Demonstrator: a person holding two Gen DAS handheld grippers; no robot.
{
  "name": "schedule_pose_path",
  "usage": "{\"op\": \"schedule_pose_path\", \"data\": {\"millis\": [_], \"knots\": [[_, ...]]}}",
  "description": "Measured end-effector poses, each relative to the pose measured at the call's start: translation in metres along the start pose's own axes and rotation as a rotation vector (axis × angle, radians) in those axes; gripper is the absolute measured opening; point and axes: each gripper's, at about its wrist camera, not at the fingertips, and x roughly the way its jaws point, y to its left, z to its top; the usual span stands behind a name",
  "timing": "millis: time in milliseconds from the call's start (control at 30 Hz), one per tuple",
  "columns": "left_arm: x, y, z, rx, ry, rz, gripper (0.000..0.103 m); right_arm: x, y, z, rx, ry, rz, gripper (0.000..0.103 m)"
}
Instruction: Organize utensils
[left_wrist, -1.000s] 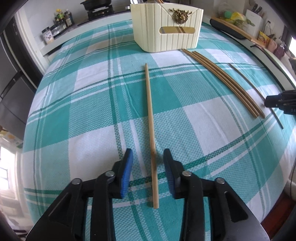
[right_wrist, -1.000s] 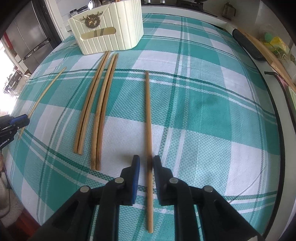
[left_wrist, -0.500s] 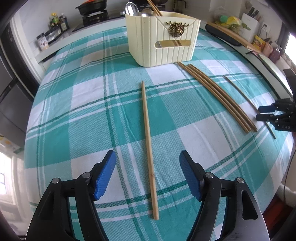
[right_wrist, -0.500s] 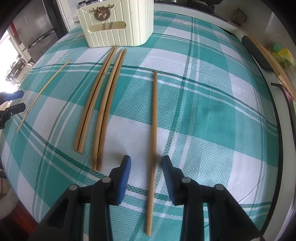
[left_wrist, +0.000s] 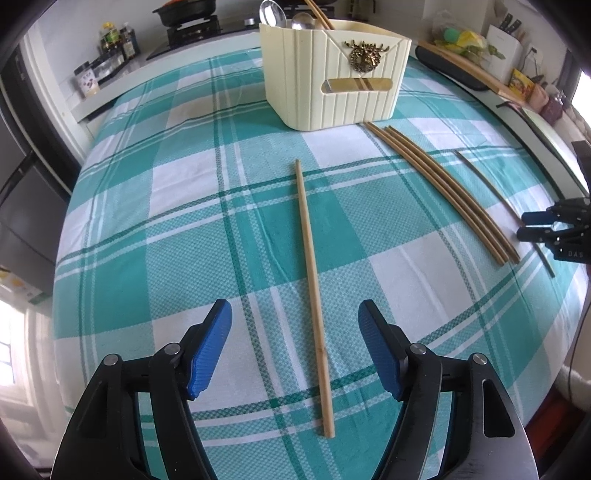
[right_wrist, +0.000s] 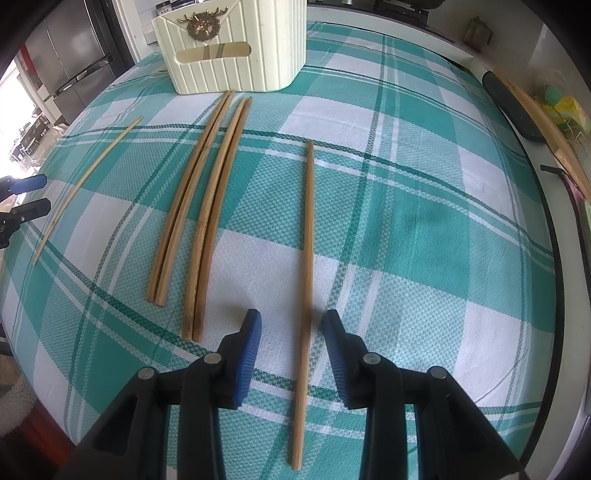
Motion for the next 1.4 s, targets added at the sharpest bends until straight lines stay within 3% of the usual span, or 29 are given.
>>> {"op": "schedule_pose_path", "data": {"millis": [667,900,1033,1200,1400], "knots": [[-0.003,0.026,0.003,-0.075,-0.021,-0.021,0.073,0.000,0.000,0.001,-0.001,0.000,-0.011,0.036],[0.001,0.025,0.001,-0.055,-0.005,-0.028,0.073,0.001,0.000,0.001,-0.003,0.005,-0.010,0.036],[0.000,0.020,0.012,-0.008,0.005,-0.038,0.073,0.003,-0.002,0.004,-0.001,0.027,0.005,0.036],[0.011,0.015,0.032,0.029,0.040,-0.119,0.074,0.006,-0.010,0.013,0.024,0.053,0.047,0.036],[0.045,0.006,0.063,0.042,0.089,-0.096,0.073,0.016,-0.019,0.040,0.046,0.079,0.076,0.036]]}}
